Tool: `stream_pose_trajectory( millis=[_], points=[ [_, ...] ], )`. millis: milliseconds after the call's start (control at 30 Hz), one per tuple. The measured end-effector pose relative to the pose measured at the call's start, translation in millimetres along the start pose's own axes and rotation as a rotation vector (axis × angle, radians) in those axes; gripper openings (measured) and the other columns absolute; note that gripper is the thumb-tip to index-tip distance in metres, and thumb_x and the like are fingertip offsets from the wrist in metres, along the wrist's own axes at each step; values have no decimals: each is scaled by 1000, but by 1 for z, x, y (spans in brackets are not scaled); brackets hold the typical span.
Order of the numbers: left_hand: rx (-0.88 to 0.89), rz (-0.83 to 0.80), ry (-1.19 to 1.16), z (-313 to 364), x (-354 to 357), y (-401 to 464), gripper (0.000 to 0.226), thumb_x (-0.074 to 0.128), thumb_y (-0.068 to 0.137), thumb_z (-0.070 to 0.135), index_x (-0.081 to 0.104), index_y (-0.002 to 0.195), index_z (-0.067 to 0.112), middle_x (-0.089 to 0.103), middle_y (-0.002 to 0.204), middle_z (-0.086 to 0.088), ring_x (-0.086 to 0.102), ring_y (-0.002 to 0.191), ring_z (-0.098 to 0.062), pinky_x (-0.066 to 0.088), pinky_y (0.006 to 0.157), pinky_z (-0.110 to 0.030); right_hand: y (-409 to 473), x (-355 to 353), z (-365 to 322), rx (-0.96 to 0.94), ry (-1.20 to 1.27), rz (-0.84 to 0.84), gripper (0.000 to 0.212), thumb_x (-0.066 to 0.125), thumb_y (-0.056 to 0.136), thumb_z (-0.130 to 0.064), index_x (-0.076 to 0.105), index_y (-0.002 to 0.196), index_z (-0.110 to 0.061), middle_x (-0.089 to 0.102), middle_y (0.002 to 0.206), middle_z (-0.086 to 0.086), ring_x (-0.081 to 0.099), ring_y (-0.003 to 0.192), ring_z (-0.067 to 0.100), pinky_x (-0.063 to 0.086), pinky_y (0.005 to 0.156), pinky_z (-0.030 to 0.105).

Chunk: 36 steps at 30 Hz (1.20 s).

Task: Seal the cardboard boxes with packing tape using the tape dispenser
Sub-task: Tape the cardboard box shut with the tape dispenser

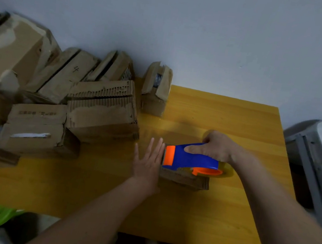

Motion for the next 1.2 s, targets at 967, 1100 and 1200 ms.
stream_pose_trajectory(
  millis=[967, 1100, 1200],
  points=[
    [82, 115, -68, 59, -11, 0, 134, 40, 69, 90, -26, 147, 4, -31, 155, -14, -30, 142, -27, -14, 119, -42, -12, -26, 68, -130, -38, -62, 49, 64, 82, -57, 64, 85, -7, 62, 76, 7, 57, 71, 21, 41, 63, 30],
    [24, 119, -114, 63, -4, 5, 131, 37, 70, 90, -27, 146, 4, -31, 155, -14, -31, 142, -26, -21, 115, -39, -7, -27, 64, -126, -83, -110, 48, 63, 84, -52, 65, 90, -5, 62, 82, 11, 58, 75, 23, 42, 67, 33],
    [19, 122, -110, 63, -6, 4, 129, 34, 71, 90, -27, 146, 4, -31, 155, -14, -31, 142, -26, -23, 113, -38, -6, -27, 60, -141, -108, -112, 46, 65, 81, -54, 60, 83, -9, 59, 76, 7, 55, 70, 22, 39, 64, 31]
  ],
)
Point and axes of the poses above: each hand's wrist, its own y-axis towards the middle knuckle, its own x-axis out of the palm, z = x × y, the point moved 2 cm from there along y, towards the middle knuckle
